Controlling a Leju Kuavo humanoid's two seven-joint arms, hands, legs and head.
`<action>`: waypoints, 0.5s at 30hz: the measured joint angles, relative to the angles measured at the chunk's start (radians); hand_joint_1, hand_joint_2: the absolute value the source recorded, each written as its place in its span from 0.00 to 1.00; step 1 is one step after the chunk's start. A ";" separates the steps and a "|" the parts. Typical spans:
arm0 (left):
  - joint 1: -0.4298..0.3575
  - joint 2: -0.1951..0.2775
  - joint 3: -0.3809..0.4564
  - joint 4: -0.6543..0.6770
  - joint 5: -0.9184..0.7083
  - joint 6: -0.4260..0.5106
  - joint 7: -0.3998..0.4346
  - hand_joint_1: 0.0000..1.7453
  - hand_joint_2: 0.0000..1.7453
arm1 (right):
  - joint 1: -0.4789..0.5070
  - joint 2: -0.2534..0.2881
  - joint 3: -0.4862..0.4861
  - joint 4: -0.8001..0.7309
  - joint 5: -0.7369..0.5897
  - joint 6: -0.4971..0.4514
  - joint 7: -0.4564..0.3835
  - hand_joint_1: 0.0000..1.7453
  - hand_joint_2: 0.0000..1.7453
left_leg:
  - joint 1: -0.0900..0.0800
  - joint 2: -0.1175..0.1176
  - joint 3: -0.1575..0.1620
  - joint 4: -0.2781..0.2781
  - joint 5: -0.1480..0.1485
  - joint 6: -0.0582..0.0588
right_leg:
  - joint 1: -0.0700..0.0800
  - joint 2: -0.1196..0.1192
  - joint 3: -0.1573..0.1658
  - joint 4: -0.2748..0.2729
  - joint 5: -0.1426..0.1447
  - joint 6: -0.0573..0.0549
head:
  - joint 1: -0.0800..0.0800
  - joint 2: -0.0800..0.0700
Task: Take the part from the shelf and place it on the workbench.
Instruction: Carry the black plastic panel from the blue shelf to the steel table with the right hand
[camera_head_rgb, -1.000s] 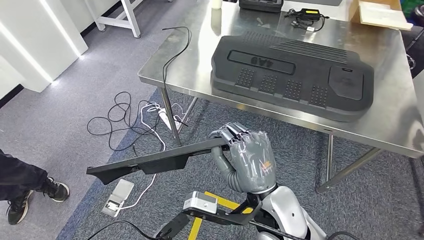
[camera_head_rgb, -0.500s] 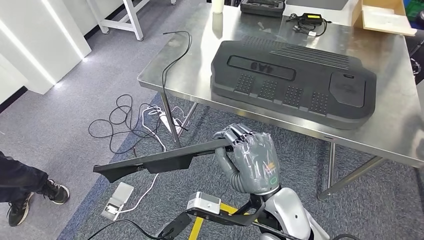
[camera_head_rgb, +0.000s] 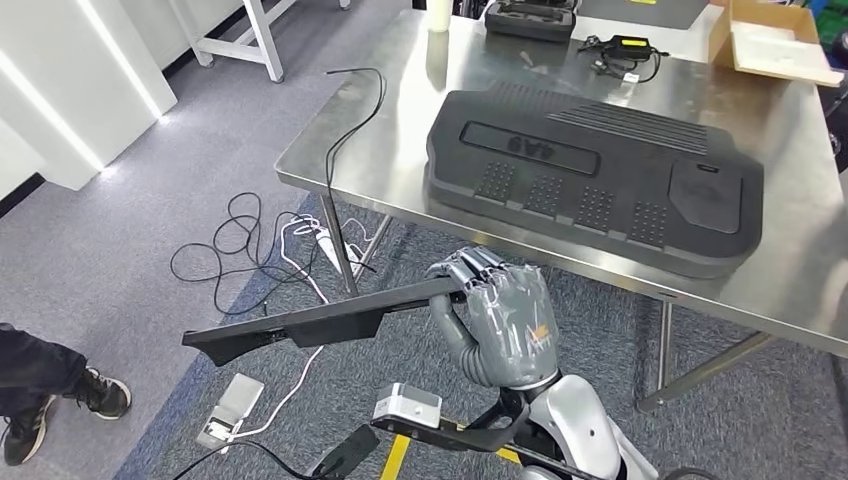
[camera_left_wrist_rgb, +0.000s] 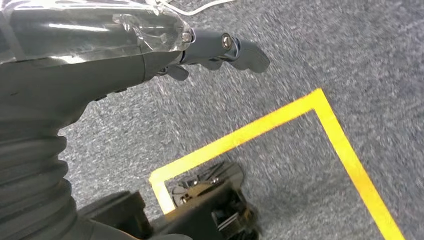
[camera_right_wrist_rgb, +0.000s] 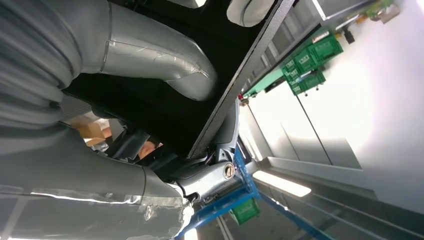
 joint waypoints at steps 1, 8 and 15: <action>-0.001 0.000 0.000 0.000 0.000 0.000 0.000 0.00 1.00 | 0.000 0.000 0.000 0.000 0.000 0.000 0.000 1.00 1.00 | 0.001 0.000 0.004 -0.004 -0.001 0.007 | -0.001 0.000 -0.010 0.025 -0.015 0.004 | 0.001 0.000; -0.002 0.001 -0.001 0.000 0.003 0.000 0.003 0.00 1.00 | -0.013 -0.004 -0.003 0.001 0.023 -0.018 0.025 1.00 1.00 | -0.008 -0.001 0.029 -0.008 -0.020 0.026 | 0.001 -0.001 -0.155 0.221 -0.026 -0.003 | 0.004 0.000; -0.005 0.000 -0.005 0.000 0.005 -0.001 0.004 0.00 1.00 | -0.043 -0.007 -0.022 0.001 0.018 -0.020 0.044 1.00 1.00 | -0.013 -0.002 0.046 -0.009 -0.040 -0.002 | 0.011 0.002 -0.072 0.003 0.065 -0.031 | 0.002 0.000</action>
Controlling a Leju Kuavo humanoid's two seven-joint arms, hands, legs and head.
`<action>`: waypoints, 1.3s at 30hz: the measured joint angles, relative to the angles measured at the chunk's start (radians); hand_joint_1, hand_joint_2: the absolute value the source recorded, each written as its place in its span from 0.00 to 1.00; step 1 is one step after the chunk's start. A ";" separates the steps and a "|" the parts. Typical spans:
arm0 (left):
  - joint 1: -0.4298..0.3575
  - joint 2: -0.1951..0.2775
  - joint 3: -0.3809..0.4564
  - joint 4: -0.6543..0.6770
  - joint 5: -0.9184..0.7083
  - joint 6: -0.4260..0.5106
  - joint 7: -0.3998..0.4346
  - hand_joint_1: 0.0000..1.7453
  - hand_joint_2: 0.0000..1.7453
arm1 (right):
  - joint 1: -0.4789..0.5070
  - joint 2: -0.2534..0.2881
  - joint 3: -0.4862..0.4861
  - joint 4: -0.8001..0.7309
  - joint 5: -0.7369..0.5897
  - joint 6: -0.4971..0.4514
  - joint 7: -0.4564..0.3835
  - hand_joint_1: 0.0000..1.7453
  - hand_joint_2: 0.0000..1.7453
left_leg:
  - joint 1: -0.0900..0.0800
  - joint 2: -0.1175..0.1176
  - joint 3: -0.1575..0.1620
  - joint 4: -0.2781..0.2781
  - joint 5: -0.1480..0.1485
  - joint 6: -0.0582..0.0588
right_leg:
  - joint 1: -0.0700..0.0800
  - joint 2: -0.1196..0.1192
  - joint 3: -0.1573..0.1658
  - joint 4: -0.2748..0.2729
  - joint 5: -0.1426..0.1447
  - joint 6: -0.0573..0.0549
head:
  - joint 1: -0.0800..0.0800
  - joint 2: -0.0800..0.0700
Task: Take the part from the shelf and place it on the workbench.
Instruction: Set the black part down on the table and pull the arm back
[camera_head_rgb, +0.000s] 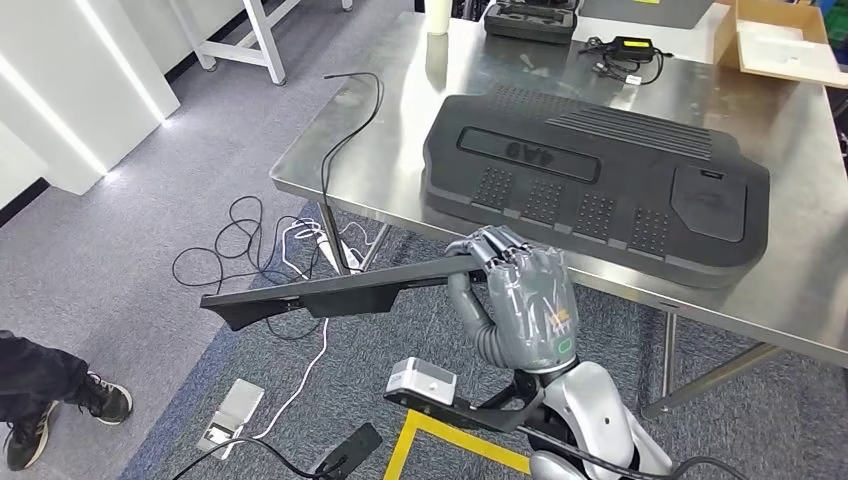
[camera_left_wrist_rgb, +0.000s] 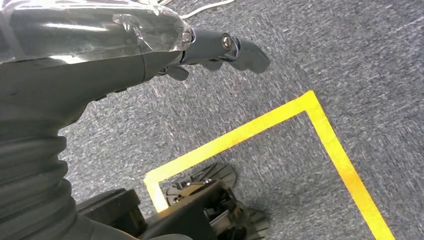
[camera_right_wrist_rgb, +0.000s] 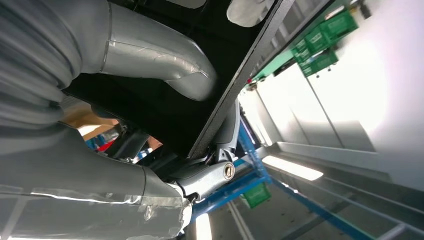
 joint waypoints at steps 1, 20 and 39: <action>-0.001 0.000 0.000 0.000 0.001 0.000 0.000 0.00 1.00 | -0.002 0.000 -0.003 0.000 0.000 -0.001 0.002 1.00 1.00 | 0.000 0.001 -0.003 0.016 -0.011 -0.006 | -0.003 -0.001 0.006 -0.006 0.000 -0.004 | -0.002 0.000; -0.011 0.001 -0.005 0.000 0.003 -0.003 0.000 0.00 1.00 | -0.014 -0.010 -0.033 0.003 0.006 -0.013 0.027 1.00 1.00 | 0.007 0.002 -0.052 0.011 0.040 0.004 | -0.003 0.001 0.067 -0.017 -0.049 0.004 | -0.010 0.000; -0.012 0.001 -0.008 0.000 -0.009 0.035 0.002 0.00 1.00 | -0.010 -0.017 -0.051 0.003 0.012 -0.015 0.039 1.00 1.00 | 0.003 0.003 -0.045 0.009 0.037 0.009 | -0.004 0.001 0.071 -0.024 -0.050 0.023 | -0.010 0.000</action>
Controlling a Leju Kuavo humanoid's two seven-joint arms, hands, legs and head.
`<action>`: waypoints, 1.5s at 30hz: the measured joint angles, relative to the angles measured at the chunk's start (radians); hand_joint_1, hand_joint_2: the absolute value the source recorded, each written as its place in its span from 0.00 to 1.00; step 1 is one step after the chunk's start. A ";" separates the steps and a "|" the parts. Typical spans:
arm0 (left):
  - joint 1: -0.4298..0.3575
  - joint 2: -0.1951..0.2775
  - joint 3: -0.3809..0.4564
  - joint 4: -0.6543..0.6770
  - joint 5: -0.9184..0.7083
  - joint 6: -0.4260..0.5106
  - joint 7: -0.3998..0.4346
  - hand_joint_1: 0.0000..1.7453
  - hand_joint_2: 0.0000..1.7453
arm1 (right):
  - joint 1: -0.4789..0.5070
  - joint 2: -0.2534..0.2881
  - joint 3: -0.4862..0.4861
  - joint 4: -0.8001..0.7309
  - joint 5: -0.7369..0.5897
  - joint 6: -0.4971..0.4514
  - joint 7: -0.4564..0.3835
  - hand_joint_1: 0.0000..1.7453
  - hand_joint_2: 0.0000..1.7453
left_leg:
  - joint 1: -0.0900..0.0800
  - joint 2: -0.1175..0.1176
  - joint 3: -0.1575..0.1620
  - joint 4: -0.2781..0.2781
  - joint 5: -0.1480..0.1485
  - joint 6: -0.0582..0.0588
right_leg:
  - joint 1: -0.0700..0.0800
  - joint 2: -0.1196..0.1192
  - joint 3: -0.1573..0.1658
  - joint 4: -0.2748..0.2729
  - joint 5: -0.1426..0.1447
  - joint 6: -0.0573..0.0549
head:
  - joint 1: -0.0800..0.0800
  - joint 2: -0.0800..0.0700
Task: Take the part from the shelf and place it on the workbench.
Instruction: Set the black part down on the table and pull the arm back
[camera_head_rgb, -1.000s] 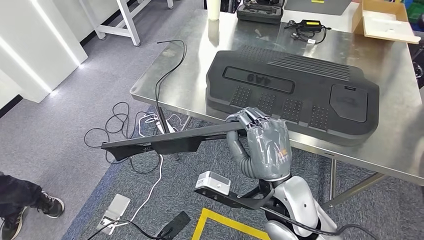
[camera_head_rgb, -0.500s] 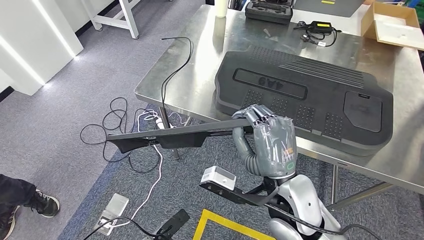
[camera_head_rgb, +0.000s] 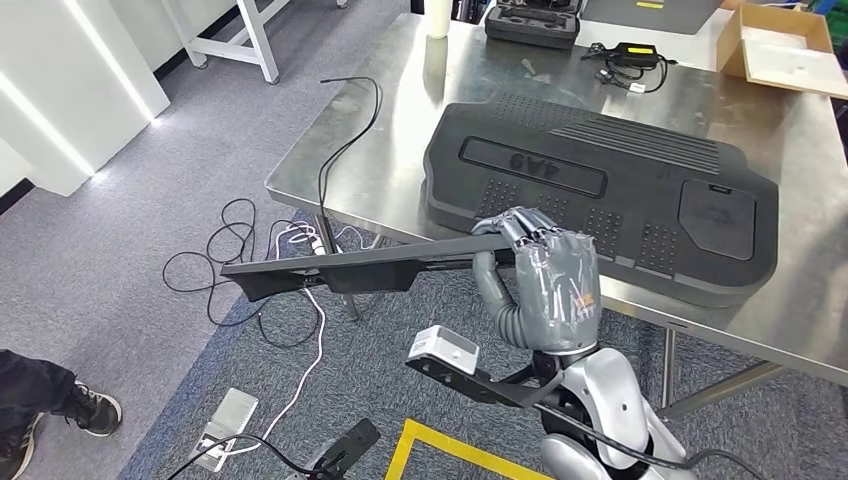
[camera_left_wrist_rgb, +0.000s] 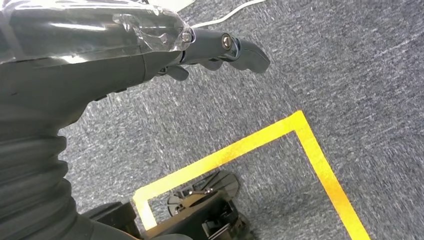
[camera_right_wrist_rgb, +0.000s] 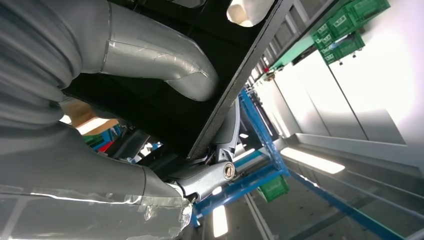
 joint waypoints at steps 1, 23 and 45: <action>0.000 0.000 0.000 0.000 -0.001 0.002 0.000 0.00 1.00 | 0.000 -0.001 -0.002 0.000 0.001 -0.001 0.001 1.00 1.00 | 0.000 0.000 0.000 -0.001 0.000 0.000 | 0.000 0.000 0.000 0.000 0.000 0.000 | 0.000 0.000; -0.001 0.000 -0.010 0.000 -0.027 0.052 0.019 0.00 1.00 | 0.001 -0.012 -0.023 0.000 -0.005 -0.018 0.011 1.00 1.00 | 0.002 0.000 0.003 -0.004 0.001 -0.002 | 0.000 0.000 0.000 0.001 -0.001 -0.001 | 0.000 0.000; -0.003 0.000 -0.013 0.000 -0.027 0.021 0.013 0.00 1.00 | 0.001 -0.012 -0.023 0.000 -0.019 -0.020 0.003 1.00 1.00 | 0.002 0.000 0.003 -0.004 0.001 -0.002 | 0.000 0.000 0.001 0.001 -0.001 -0.001 | 0.000 0.000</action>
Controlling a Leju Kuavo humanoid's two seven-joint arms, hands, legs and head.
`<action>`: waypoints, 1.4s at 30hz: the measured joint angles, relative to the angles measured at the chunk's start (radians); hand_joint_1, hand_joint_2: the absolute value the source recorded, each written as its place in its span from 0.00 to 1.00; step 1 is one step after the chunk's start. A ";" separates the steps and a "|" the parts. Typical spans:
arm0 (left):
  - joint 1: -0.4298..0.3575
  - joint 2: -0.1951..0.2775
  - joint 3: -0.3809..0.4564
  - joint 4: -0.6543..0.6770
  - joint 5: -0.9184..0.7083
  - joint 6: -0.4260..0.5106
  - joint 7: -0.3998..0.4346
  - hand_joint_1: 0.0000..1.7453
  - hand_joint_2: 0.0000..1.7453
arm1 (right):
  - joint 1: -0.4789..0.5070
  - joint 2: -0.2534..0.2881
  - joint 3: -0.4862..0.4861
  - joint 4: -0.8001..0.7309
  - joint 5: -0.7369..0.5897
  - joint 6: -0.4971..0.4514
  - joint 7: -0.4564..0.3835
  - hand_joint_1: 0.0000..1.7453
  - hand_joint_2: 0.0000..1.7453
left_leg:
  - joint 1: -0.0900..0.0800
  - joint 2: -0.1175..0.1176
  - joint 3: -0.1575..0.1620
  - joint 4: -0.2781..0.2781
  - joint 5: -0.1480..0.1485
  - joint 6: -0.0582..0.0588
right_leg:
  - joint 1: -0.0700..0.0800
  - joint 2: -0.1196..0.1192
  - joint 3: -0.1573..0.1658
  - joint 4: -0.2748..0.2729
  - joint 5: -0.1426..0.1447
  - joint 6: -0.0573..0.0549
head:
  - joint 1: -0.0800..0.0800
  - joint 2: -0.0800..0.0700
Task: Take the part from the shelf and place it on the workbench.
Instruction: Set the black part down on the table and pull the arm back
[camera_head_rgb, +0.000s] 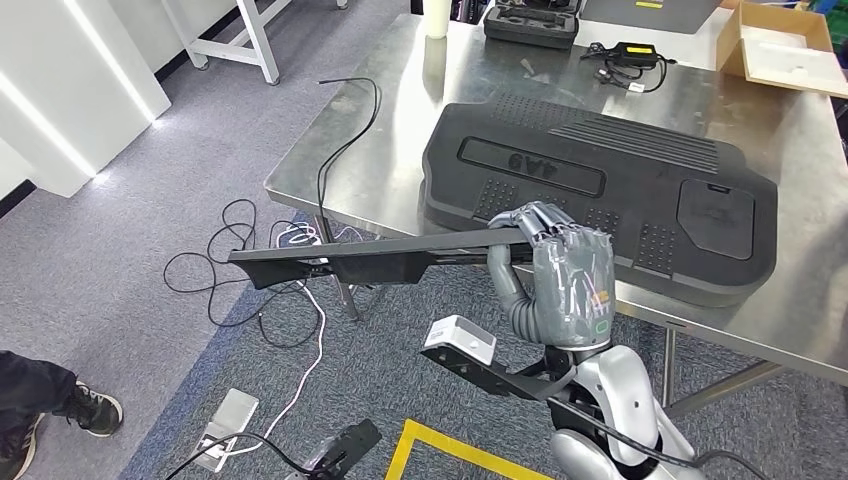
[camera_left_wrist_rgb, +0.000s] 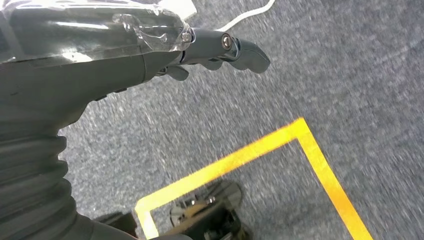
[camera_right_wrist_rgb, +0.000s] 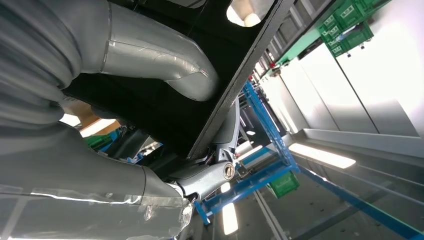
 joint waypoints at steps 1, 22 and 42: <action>0.000 0.000 0.000 0.000 0.002 -0.012 -0.005 0.00 1.00 | 0.000 0.000 0.000 0.000 -0.001 0.000 -0.001 1.00 1.00 | 0.000 0.000 0.000 0.000 0.000 0.000 | 0.000 0.000 0.000 0.000 0.000 0.000 | 0.000 0.000; 0.000 0.000 0.000 0.000 0.018 -0.030 -0.032 0.00 0.00 | 0.000 0.000 0.000 0.000 -0.020 -0.002 -0.016 0.99 1.00 | 0.000 0.000 0.000 0.000 0.000 0.000 | 0.000 0.000 0.001 0.000 0.000 0.000 | 0.000 0.000; 0.001 0.003 0.000 0.001 0.014 -0.064 -0.035 0.00 0.00 | -0.005 0.000 0.001 0.000 -0.013 -0.002 -0.013 1.00 1.00 | 0.006 -0.001 0.053 -0.034 -0.018 0.029 | -0.011 -0.001 -0.128 0.238 -0.075 0.026 | 0.015 0.000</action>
